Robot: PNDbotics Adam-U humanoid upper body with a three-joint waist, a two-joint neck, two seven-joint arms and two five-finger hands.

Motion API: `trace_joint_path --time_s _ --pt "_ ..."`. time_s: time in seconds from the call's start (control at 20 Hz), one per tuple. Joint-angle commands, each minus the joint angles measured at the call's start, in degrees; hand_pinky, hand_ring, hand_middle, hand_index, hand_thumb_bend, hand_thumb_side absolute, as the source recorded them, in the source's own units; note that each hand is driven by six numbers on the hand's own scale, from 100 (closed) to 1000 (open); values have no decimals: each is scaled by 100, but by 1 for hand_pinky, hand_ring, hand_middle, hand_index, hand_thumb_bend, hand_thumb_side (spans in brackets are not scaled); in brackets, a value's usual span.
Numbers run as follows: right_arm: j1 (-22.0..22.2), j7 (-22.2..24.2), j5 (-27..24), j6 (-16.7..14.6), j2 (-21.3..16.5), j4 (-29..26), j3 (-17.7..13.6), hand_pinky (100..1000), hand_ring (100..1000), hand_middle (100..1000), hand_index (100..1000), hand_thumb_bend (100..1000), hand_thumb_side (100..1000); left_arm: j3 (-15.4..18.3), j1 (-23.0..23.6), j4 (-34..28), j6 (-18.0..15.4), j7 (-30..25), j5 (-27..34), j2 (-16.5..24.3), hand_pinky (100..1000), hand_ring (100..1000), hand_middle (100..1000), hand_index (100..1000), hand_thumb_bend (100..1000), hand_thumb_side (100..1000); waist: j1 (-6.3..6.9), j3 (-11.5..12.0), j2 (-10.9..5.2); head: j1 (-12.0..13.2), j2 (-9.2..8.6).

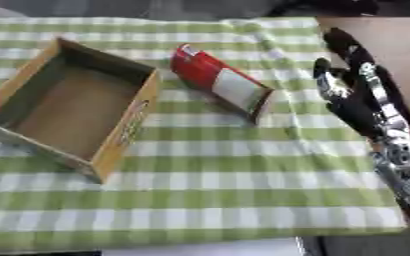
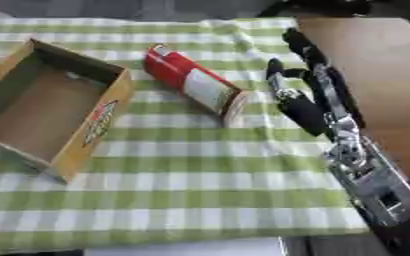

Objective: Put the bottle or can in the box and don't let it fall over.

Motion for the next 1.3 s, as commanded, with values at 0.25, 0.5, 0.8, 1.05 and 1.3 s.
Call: trace_joint_path --time_s 0.25,0.5,0.8,1.05,1.3 --pt "-70 67 51 10 -82 -65 -17 768 1000 942 1000 100 677 31 -45 -85 -13 -9 14 72 513 504 638 708 161 701 -29 0 -104 11 -29" --pt "-89 127 203 62 -101 -61 -21 776 1000 944 1000 100 684 32 -45 -83 -14 -10 14 69 513 505 638 708 160 701 -30 1 -105 8 -27" --pt "-111 222 659 187 -97 -105 -10 782 1000 947 1000 100 694 31 -43 -81 -16 -13 15 69 513 505 638 708 160 701 -31 3 -111 8 -32" --pt "-136 316 675 298 -82 -133 23 781 1000 953 1000 100 719 30 -40 -80 -16 -12 19 67 512 506 638 708 160 701 -34 8 -108 11 -24" --pt "-183 427 686 391 -73 -133 67 779 1000 954 1000 100 761 28 -38 -78 -18 -17 24 67 512 506 638 708 160 702 -35 14 -109 4 -19"
